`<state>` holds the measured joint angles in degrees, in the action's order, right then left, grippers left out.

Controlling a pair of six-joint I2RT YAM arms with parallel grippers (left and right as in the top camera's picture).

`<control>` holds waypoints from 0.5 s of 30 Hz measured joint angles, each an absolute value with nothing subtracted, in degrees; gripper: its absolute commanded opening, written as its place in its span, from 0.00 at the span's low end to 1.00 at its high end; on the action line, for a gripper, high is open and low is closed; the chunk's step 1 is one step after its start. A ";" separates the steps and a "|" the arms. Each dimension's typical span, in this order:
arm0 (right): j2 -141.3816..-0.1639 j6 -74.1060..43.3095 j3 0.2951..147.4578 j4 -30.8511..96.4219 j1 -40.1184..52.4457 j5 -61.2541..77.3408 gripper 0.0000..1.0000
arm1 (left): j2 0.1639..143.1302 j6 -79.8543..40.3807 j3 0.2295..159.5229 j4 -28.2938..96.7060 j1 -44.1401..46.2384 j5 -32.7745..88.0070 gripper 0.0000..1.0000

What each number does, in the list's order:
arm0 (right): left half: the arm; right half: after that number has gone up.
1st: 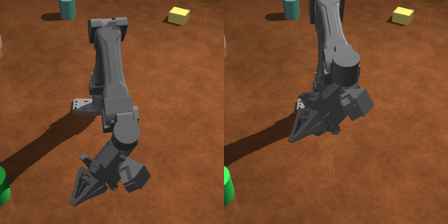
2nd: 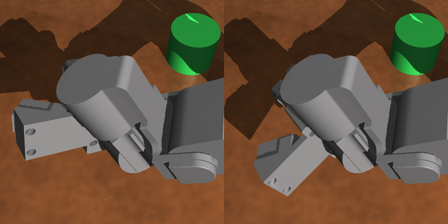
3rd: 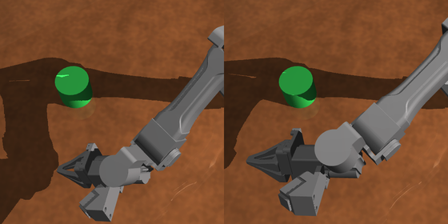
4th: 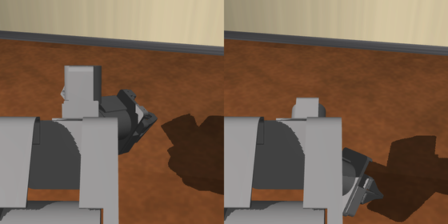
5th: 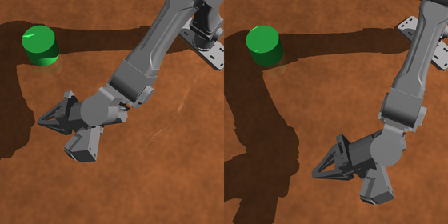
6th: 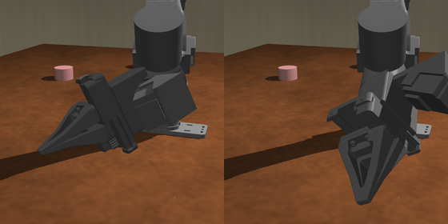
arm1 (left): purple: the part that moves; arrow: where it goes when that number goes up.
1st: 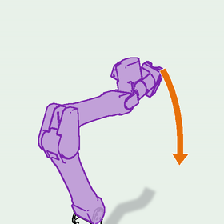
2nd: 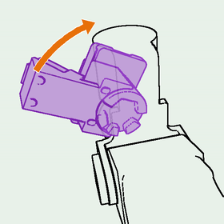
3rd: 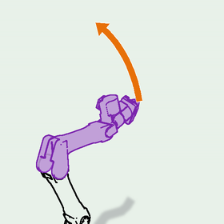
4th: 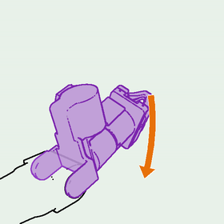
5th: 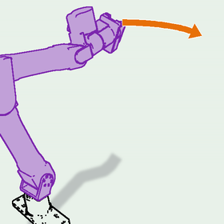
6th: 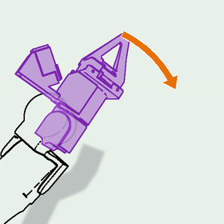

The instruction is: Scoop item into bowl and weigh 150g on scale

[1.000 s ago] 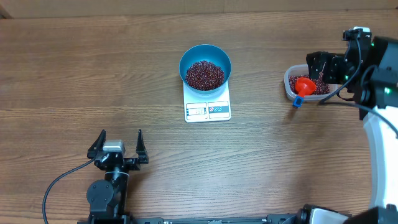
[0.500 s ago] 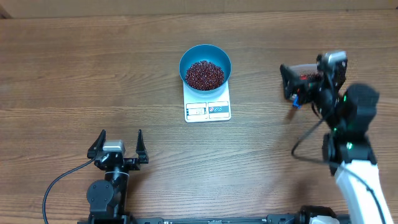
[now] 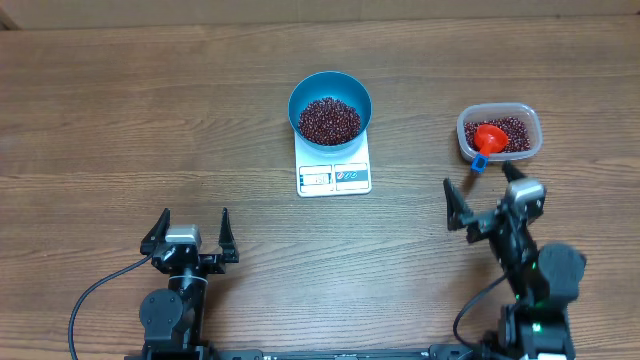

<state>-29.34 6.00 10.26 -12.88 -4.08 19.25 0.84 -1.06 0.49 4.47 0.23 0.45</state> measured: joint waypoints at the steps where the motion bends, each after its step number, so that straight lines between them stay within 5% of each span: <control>1: -27.31 5.98 8.73 -12.97 -4.08 19.22 1.00 | 0.84 -1.06 0.49 4.45 0.23 0.47 0.99; 15: -12.12 6.00 1.06 -4.97 -4.08 18.79 1.00 | 0.84 -1.06 0.49 4.45 0.23 0.47 1.00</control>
<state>-12.12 6.00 1.06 -4.97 -4.08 18.79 0.84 -1.06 0.49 4.45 0.23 0.47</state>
